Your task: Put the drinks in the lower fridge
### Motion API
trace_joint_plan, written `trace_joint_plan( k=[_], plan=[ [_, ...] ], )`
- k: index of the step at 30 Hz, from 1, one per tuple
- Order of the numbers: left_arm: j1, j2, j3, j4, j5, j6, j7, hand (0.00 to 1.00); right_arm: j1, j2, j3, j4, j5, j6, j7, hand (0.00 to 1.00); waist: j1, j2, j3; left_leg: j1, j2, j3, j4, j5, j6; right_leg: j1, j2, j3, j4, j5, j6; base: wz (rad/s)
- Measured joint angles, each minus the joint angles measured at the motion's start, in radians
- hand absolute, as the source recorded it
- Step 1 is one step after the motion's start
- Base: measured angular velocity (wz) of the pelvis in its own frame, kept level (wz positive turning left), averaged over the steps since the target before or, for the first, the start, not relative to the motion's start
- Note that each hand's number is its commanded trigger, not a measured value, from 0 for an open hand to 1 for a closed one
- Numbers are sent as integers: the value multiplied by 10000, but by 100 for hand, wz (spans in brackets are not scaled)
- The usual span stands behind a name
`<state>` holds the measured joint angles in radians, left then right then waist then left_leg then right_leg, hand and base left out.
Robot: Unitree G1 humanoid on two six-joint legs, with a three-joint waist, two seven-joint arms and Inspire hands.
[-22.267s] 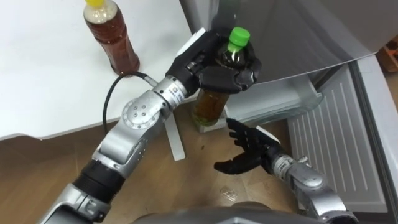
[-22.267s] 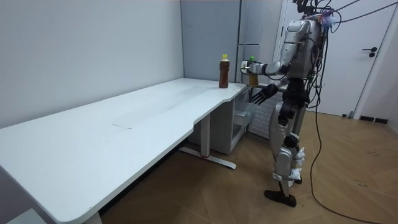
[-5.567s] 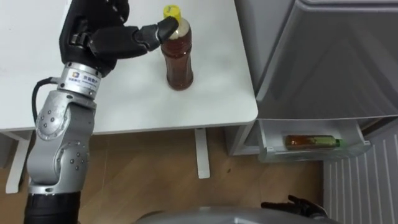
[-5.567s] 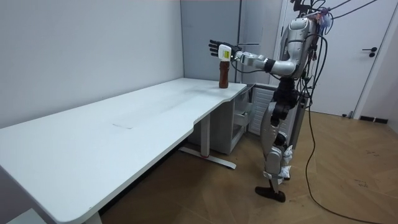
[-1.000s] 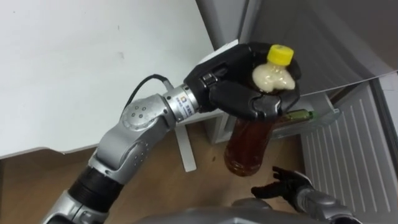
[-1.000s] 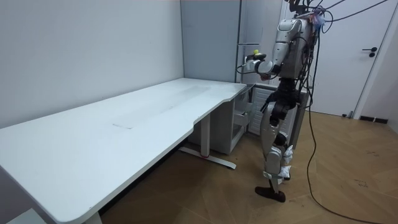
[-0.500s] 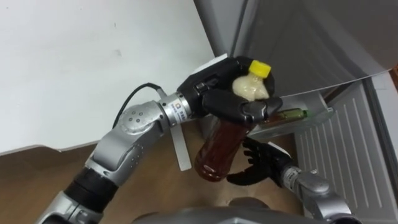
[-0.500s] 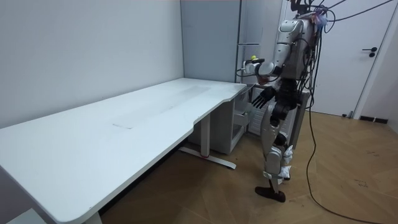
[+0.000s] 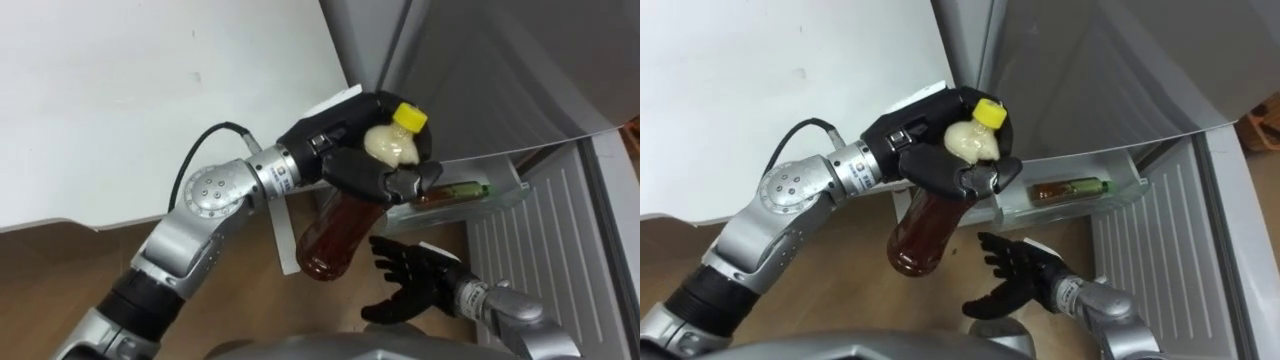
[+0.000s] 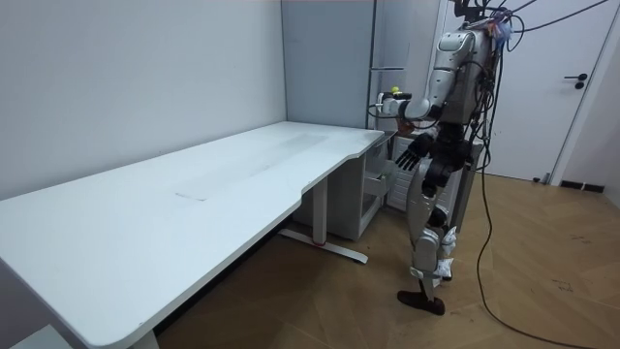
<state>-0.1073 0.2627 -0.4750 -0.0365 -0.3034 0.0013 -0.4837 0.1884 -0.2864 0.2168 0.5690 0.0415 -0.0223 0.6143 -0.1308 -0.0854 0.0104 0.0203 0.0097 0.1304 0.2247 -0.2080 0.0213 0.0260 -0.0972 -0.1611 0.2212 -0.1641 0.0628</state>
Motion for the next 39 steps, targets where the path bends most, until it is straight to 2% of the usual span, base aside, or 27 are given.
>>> trace_joint_plan(
  k=[6,11,15,19,22,25,31,39],
  plan=[
    [-82,-8,-118,-3,564,-95,26,100,-31,-550,55,-591,501,1,807,0,11,5,-1,-85,8,-8,38,1,0,-68,-6,-27,9,4,-7,0],
    [-95,56,-210,-2,677,-99,25,100,-45,-587,88,-741,1391,9,1480,0,-7,-90,56,-78,-3,-22,42,1,1,-67,-16,-30,7,4,-7,0],
    [-95,166,-311,1,677,-99,27,100,-32,-635,523,-795,2339,26,1953,0,15,-143,87,-126,1,-43,55,-2,1,-89,-15,-57,6,6,-9,0],
    [-95,213,-847,89,671,-107,31,100,-55,-638,1060,-996,3565,31,2056,0,34,-111,104,-129,1,-57,56,-2,1,-71,-6,-61,-9,6,-9,0],
    [-93,235,-1247,209,673,-107,31,100,-102,-602,1305,-1297,3897,32,2051,0,27,-47,133,-133,5,-58,55,-3,0,-77,-5,-66,-9,6,-9,0],
    [-94,269,-1511,212,674,-107,31,100,-100,-663,1559,-1469,4073,32,2017,0,27,68,108,-136,5,-58,49,-3,0,-84,-6,-73,-9,6,-9,0],
    [-91,274,-1700,229,770,-117,30,100,-89,-645,1726,-1458,4120,33,1805,0,44,230,91,-301,15,-57,99,-1,-2,-230,-3,-82,13,11,-18,0],
    [-89,273,-1750,232,803,-117,31,100,-90,-518,1958,-1449,4350,82,1731,0,16,243,83,-298,0,-65,94,-1,-1,-226,-10,-82,28,11,-17,0]
  ],
)
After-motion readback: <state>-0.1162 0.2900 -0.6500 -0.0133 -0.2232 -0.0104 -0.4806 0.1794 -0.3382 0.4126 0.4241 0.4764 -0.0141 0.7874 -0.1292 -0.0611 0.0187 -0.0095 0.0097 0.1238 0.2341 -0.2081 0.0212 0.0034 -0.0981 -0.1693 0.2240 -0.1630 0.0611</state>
